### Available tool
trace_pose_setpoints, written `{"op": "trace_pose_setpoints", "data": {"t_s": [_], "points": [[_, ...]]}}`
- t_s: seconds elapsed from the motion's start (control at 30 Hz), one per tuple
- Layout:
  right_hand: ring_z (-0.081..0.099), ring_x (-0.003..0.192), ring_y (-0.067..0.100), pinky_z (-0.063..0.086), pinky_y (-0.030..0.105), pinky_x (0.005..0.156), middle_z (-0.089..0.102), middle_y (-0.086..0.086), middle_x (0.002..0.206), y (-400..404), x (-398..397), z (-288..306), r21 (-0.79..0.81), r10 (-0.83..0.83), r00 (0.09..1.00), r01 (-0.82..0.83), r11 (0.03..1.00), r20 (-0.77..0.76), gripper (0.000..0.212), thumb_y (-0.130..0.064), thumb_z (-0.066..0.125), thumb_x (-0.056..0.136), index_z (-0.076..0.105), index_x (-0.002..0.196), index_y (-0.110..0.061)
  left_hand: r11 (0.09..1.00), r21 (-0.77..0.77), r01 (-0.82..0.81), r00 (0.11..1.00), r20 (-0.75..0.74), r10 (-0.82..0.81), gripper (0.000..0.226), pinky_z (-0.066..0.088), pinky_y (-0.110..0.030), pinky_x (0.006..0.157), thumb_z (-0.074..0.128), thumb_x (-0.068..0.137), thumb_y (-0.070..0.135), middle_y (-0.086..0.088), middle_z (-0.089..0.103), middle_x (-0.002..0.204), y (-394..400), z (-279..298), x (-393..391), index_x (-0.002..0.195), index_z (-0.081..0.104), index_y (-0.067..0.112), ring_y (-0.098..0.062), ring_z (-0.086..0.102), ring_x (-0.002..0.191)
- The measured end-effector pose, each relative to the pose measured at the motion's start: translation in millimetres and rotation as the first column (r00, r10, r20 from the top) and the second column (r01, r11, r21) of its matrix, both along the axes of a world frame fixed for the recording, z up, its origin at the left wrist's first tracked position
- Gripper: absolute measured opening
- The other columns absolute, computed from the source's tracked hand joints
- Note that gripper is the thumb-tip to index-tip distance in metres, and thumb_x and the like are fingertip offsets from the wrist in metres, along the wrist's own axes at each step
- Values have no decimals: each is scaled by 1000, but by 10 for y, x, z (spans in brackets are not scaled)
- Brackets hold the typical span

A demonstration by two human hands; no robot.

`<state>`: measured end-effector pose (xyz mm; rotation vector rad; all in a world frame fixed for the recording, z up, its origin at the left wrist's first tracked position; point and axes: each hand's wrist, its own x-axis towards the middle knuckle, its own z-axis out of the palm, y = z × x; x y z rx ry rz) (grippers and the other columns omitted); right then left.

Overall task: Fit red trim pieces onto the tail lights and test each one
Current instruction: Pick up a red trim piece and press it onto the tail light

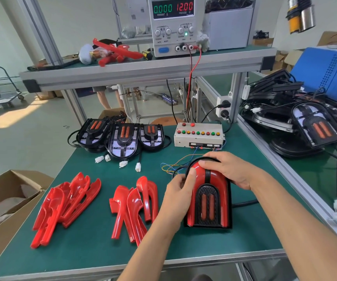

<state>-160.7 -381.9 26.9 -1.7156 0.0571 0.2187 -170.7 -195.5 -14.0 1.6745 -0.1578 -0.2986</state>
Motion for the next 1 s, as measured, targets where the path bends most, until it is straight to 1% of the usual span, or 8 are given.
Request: {"op": "trace_pose_setpoints", "data": {"t_s": [0.1, 0.2, 0.4, 0.5, 0.63, 0.77, 0.87, 1.0], "points": [[75, 88, 24, 61, 31, 80, 77, 16, 105, 29, -6, 22, 7, 19, 1000, -19, 1000, 5, 17, -18, 69, 97, 71, 111, -9, 999, -37, -4, 998, -68, 1, 47, 56, -45, 96, 56, 92, 64, -1, 77, 101, -90, 8, 35, 102, 71, 21, -17, 72, 98], [73, 87, 23, 62, 31, 80, 76, 20, 107, 55, -28, 45, 51, 17, 1000, -17, 999, -5, 18, -13, 69, 96, 71, 112, -5, 998, -62, -23, 1000, -15, 22, 54, 53, -53, 97, 55, 86, 67, -5, 76, 105, -110, 1, 16, 105, 72, 19, -26, 71, 103], [71, 94, 22, 58, 39, 94, 73, 22, 114, 106, -49, 34, 37, 14, 999, -16, 999, 48, 17, -10, 69, 96, 71, 112, -3, 994, -110, -12, 999, 34, 16, 61, 51, -54, 100, 56, 82, 71, -6, 76, 108, -80, -40, -2, 109, 72, 18, -29, 69, 108], [71, 96, 23, 56, 44, 99, 74, 20, 112, 119, -61, 26, 9, -1, 998, 0, 1000, 70, 16, -11, 68, 97, 72, 111, -5, 990, -139, -21, 999, 28, 25, 57, 51, -55, 99, 58, 84, 67, -7, 76, 107, -74, -58, -3, 109, 73, 17, -30, 69, 108], [73, 104, 27, 57, 43, 99, 77, 9, 107, 140, -77, 22, -67, -13, 994, 20, 998, 107, 13, -19, 70, 97, 75, 108, -13, 984, -176, 5, 1000, -8, -6, 51, 51, -53, 101, 60, 87, 62, -6, 76, 110, -63, -64, 13, 112, 72, 19, -27, 70, 109], [72, 92, 21, 56, 46, 97, 77, 12, 102, 174, -64, 20, -81, -43, 990, 55, 995, 137, 11, -18, 70, 96, 76, 102, -11, 983, -182, 1, 1000, 2, 0, 50, 52, -52, 101, 59, 88, 64, -3, 76, 110, -53, -98, 3, 112, 72, 22, -23, 70, 108], [71, 90, 19, 56, 45, 96, 77, 13, 102, 202, -64, 18, -54, -34, 989, 42, 998, 143, 10, -15, 71, 95, 76, 102, -10, 980, -197, -4, 1000, -2, 4, 45, 53, -53, 100, 60, 91, 60, -3, 77, 109, -26, -128, -4, 112, 73, 22, -23, 71, 107], [73, 101, 22, 58, 39, 97, 78, 4, 104, 201, -63, 4, -119, -31, 986, 50, 992, 162, 15, -25, 72, 95, 75, 107, -16, 982, -188, 5, 1000, -3, -6, 44, 52, -51, 101, 59, 92, 61, -2, 77, 108, -13, -112, -4, 111, 74, 24, -22, 72, 107]]}}
